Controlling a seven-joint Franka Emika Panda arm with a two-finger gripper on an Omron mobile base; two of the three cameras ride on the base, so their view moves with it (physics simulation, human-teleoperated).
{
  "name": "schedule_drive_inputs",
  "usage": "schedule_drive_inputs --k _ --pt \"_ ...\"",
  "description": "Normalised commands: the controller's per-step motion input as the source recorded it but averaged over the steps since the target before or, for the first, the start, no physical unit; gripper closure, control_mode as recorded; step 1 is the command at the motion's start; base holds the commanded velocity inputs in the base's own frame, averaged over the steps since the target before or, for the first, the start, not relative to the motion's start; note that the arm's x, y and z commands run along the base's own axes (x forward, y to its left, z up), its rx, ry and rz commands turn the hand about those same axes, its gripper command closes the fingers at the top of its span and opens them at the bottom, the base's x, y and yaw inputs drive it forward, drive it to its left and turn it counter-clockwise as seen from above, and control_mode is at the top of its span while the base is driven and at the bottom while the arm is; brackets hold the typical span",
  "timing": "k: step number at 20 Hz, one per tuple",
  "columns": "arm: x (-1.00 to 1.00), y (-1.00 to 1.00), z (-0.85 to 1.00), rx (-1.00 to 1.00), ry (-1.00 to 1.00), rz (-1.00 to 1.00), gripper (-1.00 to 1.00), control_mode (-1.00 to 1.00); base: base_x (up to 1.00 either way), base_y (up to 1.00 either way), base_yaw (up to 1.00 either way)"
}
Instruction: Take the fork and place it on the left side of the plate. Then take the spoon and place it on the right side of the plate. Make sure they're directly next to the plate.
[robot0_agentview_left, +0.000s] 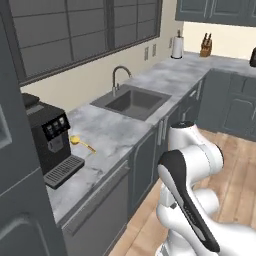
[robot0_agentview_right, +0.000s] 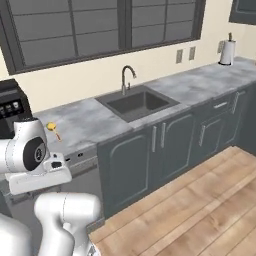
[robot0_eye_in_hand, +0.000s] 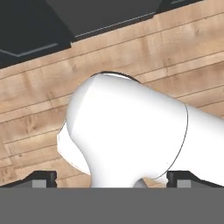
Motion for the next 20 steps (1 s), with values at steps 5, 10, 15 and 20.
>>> schedule_drive_inputs --k 5,10,15,20 --pt "0.0 0.0 0.0 0.0 0.0 0.0 -1.0 1.0 0.42 -0.33 0.39" --pt "0.0 0.0 0.0 0.0 0.0 0.0 -1.0 1.0 0.28 -0.27 0.4" --pt "0.0 0.0 0.0 0.0 0.0 0.0 -1.0 1.0 0.56 -0.21 0.42" --pt "0.0 0.0 0.0 0.0 0.0 0.0 -1.0 1.0 0.57 -0.37 0.38"
